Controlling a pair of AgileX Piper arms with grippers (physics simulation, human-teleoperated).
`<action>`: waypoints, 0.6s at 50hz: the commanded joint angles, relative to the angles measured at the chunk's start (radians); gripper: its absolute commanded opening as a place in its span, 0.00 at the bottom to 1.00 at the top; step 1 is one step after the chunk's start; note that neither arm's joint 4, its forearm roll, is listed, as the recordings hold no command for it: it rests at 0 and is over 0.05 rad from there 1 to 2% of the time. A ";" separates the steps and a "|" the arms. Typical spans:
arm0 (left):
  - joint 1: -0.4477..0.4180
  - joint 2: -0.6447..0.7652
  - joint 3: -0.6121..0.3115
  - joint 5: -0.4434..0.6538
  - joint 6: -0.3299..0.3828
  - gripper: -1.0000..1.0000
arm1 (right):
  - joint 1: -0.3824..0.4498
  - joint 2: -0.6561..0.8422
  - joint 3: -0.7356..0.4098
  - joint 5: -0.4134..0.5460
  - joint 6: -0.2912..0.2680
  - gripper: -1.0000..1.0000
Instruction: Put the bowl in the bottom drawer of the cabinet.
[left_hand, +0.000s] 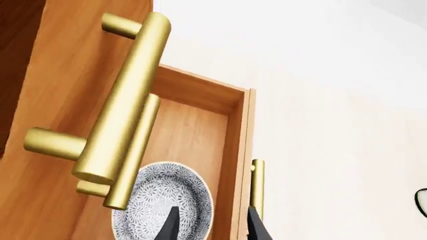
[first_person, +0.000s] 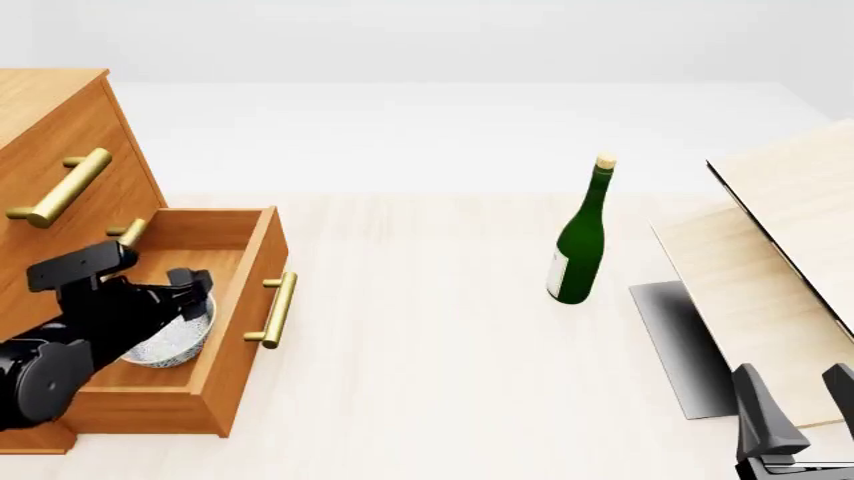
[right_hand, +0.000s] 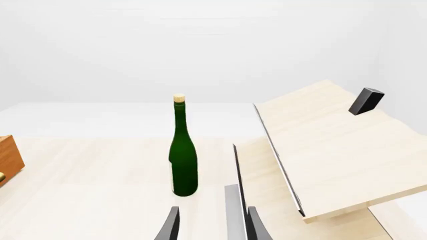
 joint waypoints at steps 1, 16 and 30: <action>-0.013 -0.046 0.031 -0.049 -0.065 1.00 | 0.000 0.000 0.000 0.000 0.000 1.00; -0.058 -0.103 0.060 -0.087 -0.098 1.00 | 0.000 0.000 0.000 0.000 0.000 1.00; -0.106 -0.153 0.030 -0.063 -0.109 1.00 | 0.000 0.000 0.000 0.000 0.000 1.00</action>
